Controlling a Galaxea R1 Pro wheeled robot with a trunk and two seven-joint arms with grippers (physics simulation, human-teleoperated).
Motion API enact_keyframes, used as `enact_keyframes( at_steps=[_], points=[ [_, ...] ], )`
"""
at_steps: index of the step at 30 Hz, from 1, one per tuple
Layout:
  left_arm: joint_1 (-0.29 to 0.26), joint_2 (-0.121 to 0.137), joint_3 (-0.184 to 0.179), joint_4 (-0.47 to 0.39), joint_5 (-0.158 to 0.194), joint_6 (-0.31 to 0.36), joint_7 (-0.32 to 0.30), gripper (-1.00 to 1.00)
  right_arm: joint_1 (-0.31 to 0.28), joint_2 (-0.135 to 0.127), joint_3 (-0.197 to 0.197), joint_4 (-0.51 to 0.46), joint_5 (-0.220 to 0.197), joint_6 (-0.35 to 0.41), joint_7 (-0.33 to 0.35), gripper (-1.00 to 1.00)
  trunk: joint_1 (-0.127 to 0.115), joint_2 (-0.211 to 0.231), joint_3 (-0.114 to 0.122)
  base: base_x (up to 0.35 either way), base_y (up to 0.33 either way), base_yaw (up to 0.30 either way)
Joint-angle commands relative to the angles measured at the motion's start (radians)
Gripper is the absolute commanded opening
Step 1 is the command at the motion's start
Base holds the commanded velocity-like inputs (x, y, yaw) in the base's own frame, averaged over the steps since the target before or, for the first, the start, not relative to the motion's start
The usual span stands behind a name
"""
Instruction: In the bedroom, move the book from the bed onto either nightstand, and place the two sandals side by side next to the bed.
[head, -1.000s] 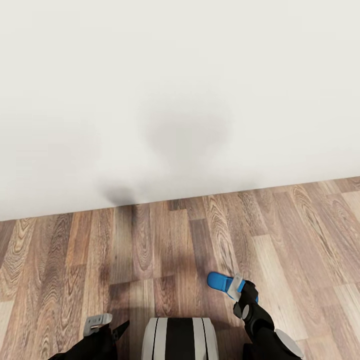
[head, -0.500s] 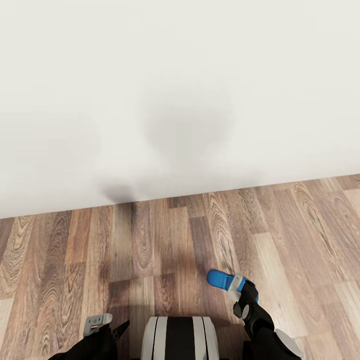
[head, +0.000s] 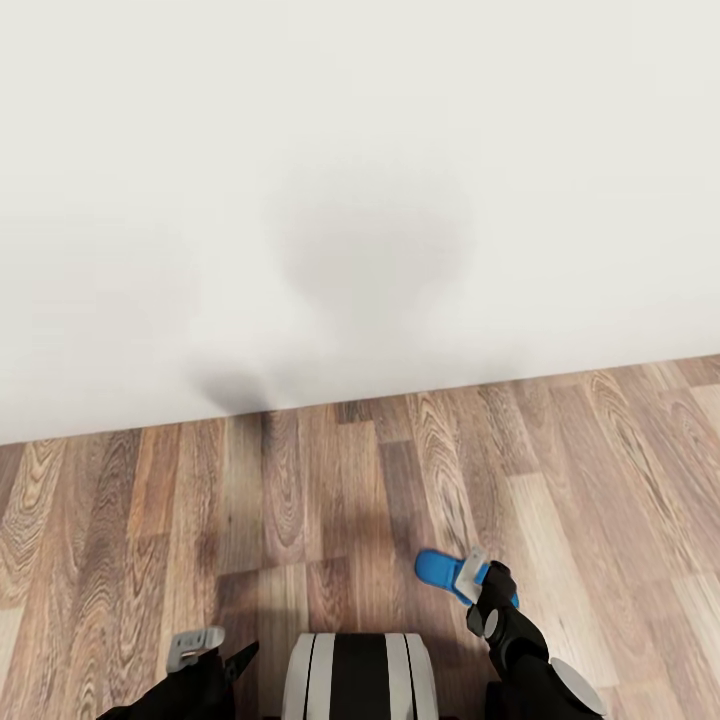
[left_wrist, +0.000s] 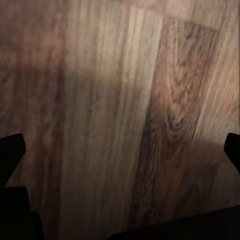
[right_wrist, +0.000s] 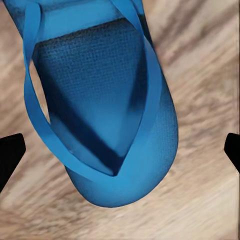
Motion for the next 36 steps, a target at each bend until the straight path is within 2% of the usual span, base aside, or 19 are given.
enact_keyframes(
  at_steps=[1,24,26,30,31,32,33,34,35,36],
  points=[
    [0.000,0.000,0.001,0.000,0.008,0.009,-0.002,1.00,0.000,-0.001,0.003,-0.002,0.011,0.006,0.008,1.00,0.000,0.000,-0.001,0.058,0.000,0.000],
    [0.000,0.001,0.003,-0.002,0.010,0.010,-0.005,1.00,0.000,-0.001,0.003,-0.002,0.011,0.006,0.009,1.00,0.000,0.000,-0.001,0.007,0.000,0.000],
    [0.000,0.003,0.011,-0.003,0.013,0.012,-0.017,1.00,0.000,-0.001,0.003,-0.002,0.011,0.006,0.009,1.00,0.000,0.000,-0.001,0.000,0.000,0.000],
    [0.000,0.023,0.079,-0.018,0.031,0.023,-0.169,1.00,0.000,-0.001,0.003,-0.002,0.011,0.006,0.008,1.00,0.000,0.000,-0.001,0.000,0.000,0.000],
    [0.000,0.036,0.102,-0.025,0.036,0.031,-0.241,1.00,0.000,-0.001,0.003,-0.001,0.011,0.006,0.008,1.00,0.000,0.000,-0.001,0.000,0.000,0.000],
    [0.000,0.043,0.113,-0.027,0.037,0.038,-0.280,1.00,0.000,-0.001,0.003,-0.001,0.011,0.006,0.008,1.00,0.000,0.000,-0.001,0.000,0.000,0.000],
    [0.000,0.058,0.135,-0.031,0.039,0.056,-0.361,1.00,0.000,-0.001,0.003,-0.001,0.011,0.006,0.008,1.00,0.000,0.000,-0.001,0.000,0.000,0.000],
    [0.000,0.081,0.175,-0.035,0.039,0.104,-0.505,1.00,0.000,-0.001,0.003,-0.002,0.011,0.006,0.008,1.00,0.000,0.000,-0.001,0.000,0.000,0.000],
    [0.000,0.088,0.190,-0.036,0.038,0.124,-0.554,1.00,0.000,-0.001,0.003,-0.001,0.011,0.006,0.008,1.00,0.000,0.000,-0.001,0.000,0.000,0.000],
    [0.000,0.090,0.196,-0.037,0.038,0.131,-0.573,1.00,0.000,-0.001,0.003,-0.001,0.011,0.006,0.008,1.00,0.000,0.000,-0.001,0.000,0.000,0.000]
  ],
)
